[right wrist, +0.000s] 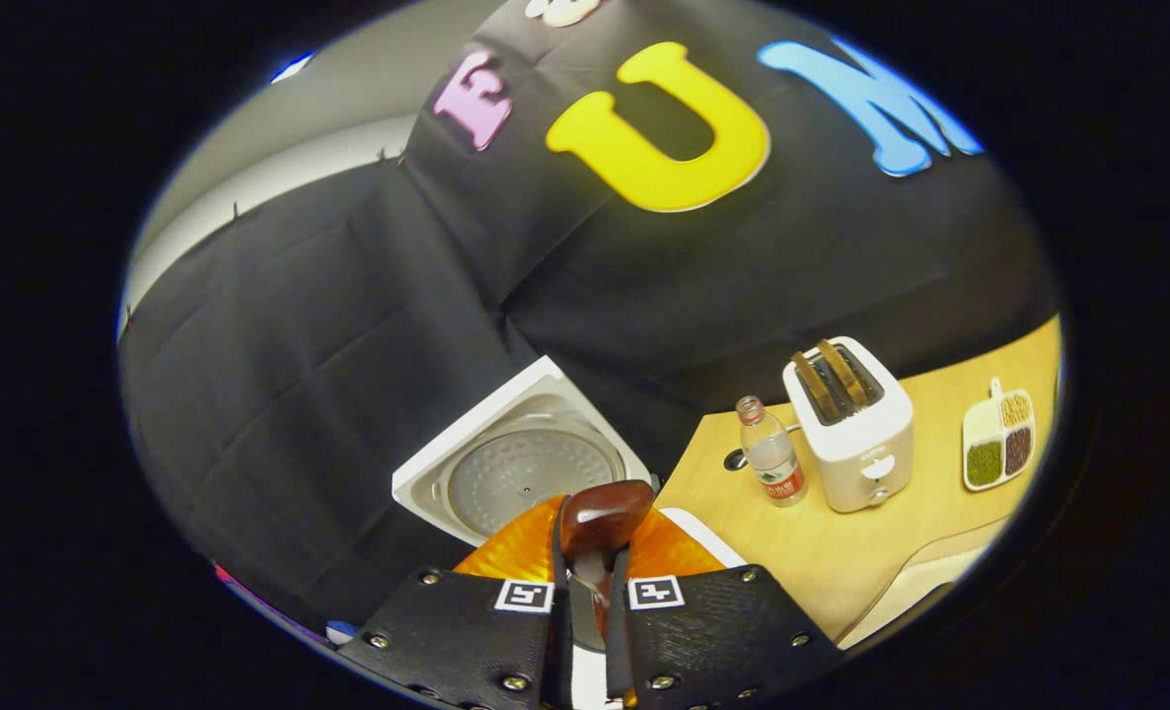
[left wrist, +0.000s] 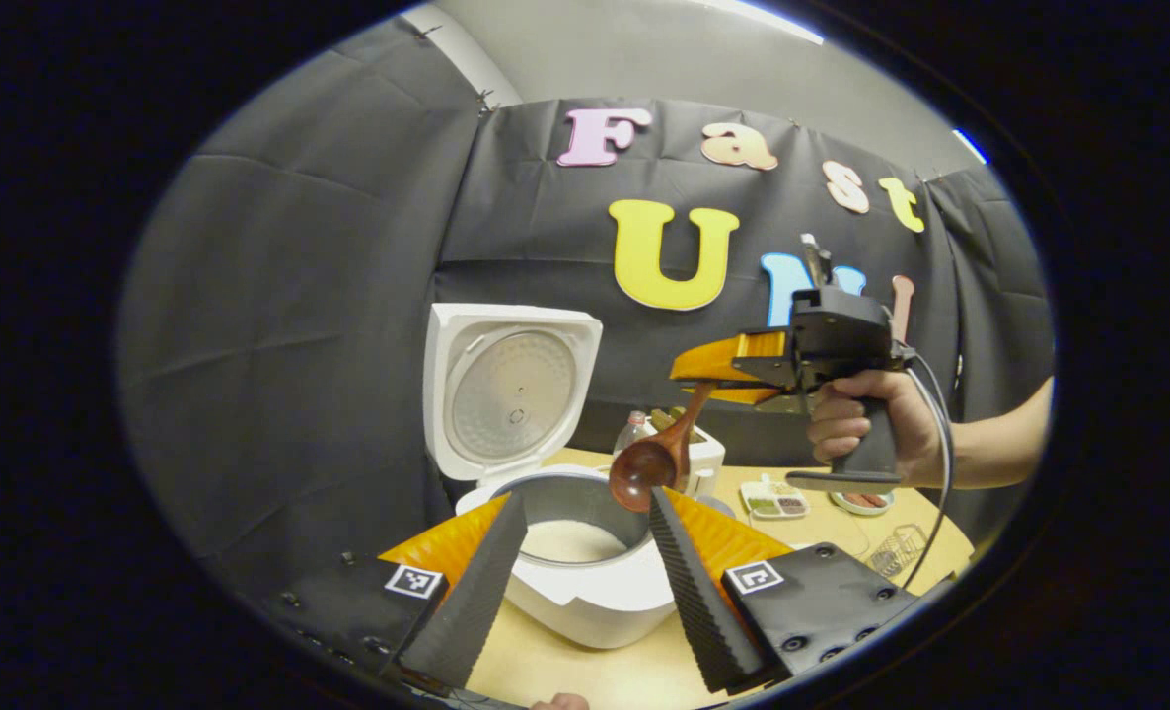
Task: Close the left gripper, press the button to open the rice cooker; take a wooden spoon from the chopstick holder with the right hand, scoop a spoonful of rice and pour it into the rice cooker, then put the wooden spoon back into the chopstick holder.
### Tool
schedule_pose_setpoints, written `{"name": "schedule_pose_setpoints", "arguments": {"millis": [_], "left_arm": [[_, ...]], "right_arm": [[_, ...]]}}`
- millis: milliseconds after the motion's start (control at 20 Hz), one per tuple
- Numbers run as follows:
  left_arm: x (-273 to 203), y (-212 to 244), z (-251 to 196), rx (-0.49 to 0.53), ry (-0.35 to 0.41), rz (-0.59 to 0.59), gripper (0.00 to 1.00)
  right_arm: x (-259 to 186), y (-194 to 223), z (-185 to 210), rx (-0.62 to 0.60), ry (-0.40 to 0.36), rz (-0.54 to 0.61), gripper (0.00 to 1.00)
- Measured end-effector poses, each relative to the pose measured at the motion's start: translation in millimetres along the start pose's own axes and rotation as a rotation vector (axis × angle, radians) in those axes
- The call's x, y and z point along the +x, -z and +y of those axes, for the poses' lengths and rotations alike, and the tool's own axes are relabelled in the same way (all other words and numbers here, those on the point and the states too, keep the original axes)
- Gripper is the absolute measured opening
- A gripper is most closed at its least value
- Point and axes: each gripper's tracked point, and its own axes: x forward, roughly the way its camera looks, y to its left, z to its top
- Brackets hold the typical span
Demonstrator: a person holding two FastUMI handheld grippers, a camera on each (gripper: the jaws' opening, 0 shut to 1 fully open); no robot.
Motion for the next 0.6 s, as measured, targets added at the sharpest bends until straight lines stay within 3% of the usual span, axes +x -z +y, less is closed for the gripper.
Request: {"name": "schedule_pose_setpoints", "arguments": {"millis": [200, 600], "left_arm": [[6, -6, -25, 0.018, 0.025, -0.008, 0.89], [19, -16, -98, 0.048, 0.126, -0.006, 0.89]], "right_arm": [[-30, -18, -30, 0.118, 0.024, -0.075, 0.13], [-142, -57, -89, 0.186, 0.118, -0.190, 0.13]]}}
